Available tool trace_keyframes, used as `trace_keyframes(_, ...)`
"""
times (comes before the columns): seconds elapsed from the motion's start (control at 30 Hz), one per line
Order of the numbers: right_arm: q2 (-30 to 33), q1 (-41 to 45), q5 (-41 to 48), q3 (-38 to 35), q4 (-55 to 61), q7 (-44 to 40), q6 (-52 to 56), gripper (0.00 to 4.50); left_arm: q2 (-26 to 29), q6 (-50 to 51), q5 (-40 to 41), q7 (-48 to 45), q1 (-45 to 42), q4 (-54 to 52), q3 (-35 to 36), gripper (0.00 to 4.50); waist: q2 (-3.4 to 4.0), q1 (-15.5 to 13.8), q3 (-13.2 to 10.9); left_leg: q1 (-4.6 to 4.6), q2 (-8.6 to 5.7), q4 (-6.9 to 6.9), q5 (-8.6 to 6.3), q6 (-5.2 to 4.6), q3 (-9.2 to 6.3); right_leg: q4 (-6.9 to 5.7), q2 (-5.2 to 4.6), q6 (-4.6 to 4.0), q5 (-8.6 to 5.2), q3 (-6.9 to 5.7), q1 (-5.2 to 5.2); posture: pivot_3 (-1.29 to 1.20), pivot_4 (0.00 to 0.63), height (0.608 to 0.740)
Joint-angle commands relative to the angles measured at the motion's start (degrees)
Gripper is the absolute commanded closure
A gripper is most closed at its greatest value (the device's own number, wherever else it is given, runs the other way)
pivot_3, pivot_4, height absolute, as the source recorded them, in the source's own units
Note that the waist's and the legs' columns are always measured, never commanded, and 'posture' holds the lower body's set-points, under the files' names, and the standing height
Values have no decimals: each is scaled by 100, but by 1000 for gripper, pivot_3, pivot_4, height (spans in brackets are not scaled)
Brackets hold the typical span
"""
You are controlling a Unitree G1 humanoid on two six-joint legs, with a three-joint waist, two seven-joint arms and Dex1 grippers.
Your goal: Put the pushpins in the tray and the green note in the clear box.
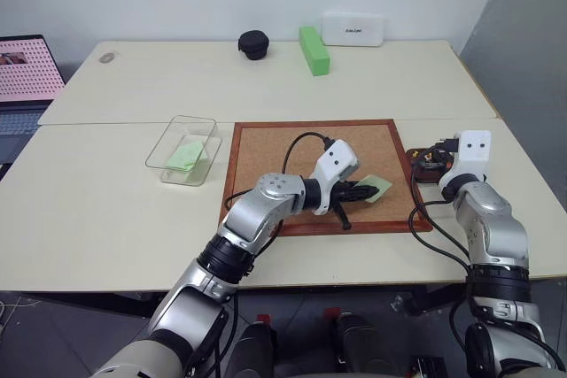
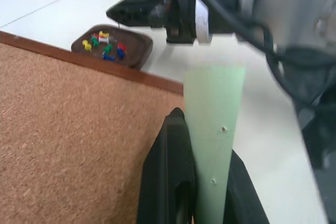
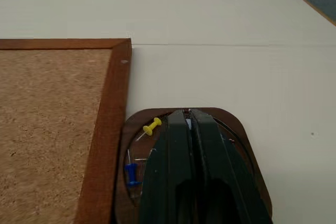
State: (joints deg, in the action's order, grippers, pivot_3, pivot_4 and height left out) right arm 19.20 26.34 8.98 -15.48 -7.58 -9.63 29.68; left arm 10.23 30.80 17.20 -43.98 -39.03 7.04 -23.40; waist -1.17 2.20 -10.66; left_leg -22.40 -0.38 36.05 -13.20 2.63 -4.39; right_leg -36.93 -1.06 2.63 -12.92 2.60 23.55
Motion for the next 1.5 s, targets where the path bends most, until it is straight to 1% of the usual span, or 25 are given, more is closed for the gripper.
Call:
trace_keyframes(0.03, 57, 201, 180, -172, 26, 34, 65, 4278, -37, -208, -135, -170, -42, -93, -6, 4492, 0, -5, 0, -2, 0, 0, 0, 0, -1, 0, 0, 0, 0, -2, 0, 0, 150, 740)
trace_keyframes(0.07, 57, 201, 203, -180, 17, 34, 76, 4046, -32, -212, -169, -174, -26, -90, 6, 4500, 0, -6, 0, -4, 0, 0, 0, 0, -1, 2, -1, 1, 0, -2, 0, 0, 150, 740)
trace_keyframes(0.1, 59, 202, 226, -184, 5, 30, 82, 3910, -30, -202, -190, -174, -15, -86, 20, 4500, 0, -7, 0, -5, -1, 0, 0, -1, -1, 2, -1, 1, 0, -1, 0, 0, 150, 740)
trace_keyframes(0.3, 55, 172, 254, -208, -2, 55, 56, 2550, -31, -100, -220, -226, 72, -220, 93, 4500, 0, -9, 0, -5, -1, 1, 0, -1, -2, 1, -2, 2, 1, -2, 1, 0, 150, 740)
trace_keyframes(0.33, 54, 177, 256, -227, -17, 63, 30, 2247, -25, -90, -230, -226, 81, -235, 89, 4500, 0, -9, 0, -5, -1, 1, 0, -1, -2, 1, -2, 2, 1, -3, 1, 0, 150, 740)
trace_keyframes(0.4, 50, 177, 261, -247, -21, 69, 18, 1838, -21, -72, -237, -228, 96, -263, 89, 4500, 0, -9, 0, -5, -1, 1, 0, -1, -2, 1, -2, 2, 1, -2, 1, 0, 150, 740)
trace_keyframes(0.43, 49, 173, 264, -249, -14, 72, 18, 1514, -25, -65, -236, -228, 100, -272, 91, 4500, 0, -9, 0, -5, -1, 1, 0, -1, -2, 1, -2, 2, 1, -2, 1, 0, 150, 740)
trace_keyframes(0.47, 50, 169, 270, -248, -9, 74, 19, 1392, -32, -55, -233, -228, 97, -277, 95, 4500, 0, -9, 0, -5, -1, 0, 0, -1, -2, 1, -2, 2, 1, -3, 1, 0, 150, 740)
trace_keyframes(0.67, 37, 136, 341, -282, 37, 102, 101, 150, -69, -62, -239, -242, 52, -244, 97, 4500, 0, -9, 0, -5, -1, 1, 0, -1, -2, 1, -2, 2, 1, -3, 1, 0, 150, 740)
trace_keyframes(0.7, 30, 132, 363, -289, 43, 95, 129, 55, -76, -68, -240, -243, 41, -230, 102, 4500, 0, -9, 0, -5, -1, 1, 0, -1, -2, 1, -2, 2, 1, -3, 1, 0, 150, 740)
trace_keyframes(0.93, -57, 112, 628, -274, 114, 61, 336, 55, -88, -94, -261, -237, 20, -181, 120, 4500, 0, -8, 0, -5, -1, 1, 0, -1, -2, 1, -2, 2, 1, -3, 1, 0, 150, 740)
trace_keyframes(1.07, 51, 80, 513, -145, 136, 36, 133, 55, -81, -70, -265, -175, 56, -195, 169, 4500, 0, -8, 0, -6, -1, 1, 0, -1, -3, 1, -2, 2, 1, -3, 2, 0, 150, 740)
trace_keyframes(1.13, 111, -2, 518, -45, 290, -148, 4, 55, -125, 18, -181, -78, 58, -207, 312, 4500, 0, -10, 0, -6, -1, 1, 0, -1, -3, 1, -2, 2, 1, -3, 1, 0, 150, 740)
trace_keyframes(1.33, 357, -652, 852, 391, 1569, -1160, -92, 55, -225, 11, -151, 607, -117, -62, 1081, 4500, 1, 14, 0, -5, 1, 1, 0, -1, -4, 1, 0, 3, 0, -5, 2, 0, 150, 740)
trace_keyframes(1.4, 355, -856, 1052, 473, 2053, -1425, -151, 55, -138, -82, -259, 971, -206, 51, 1402, 4500, 0, 2, -1, -5, 1, 2, 0, -1, -7, 0, 0, 3, 1, -7, 1, 0, 150, 740)
trace_keyframes(1.5, 225, -961, 1503, 609, 2749, -1714, -81, 55, 113, -464, -693, 1596, -240, 206, 1684, 4500, 0, 57, -1, -4, 2, 2, 0, -1, -9, 0, 0, 5, 1, -8, 2, 0, 150, 740)
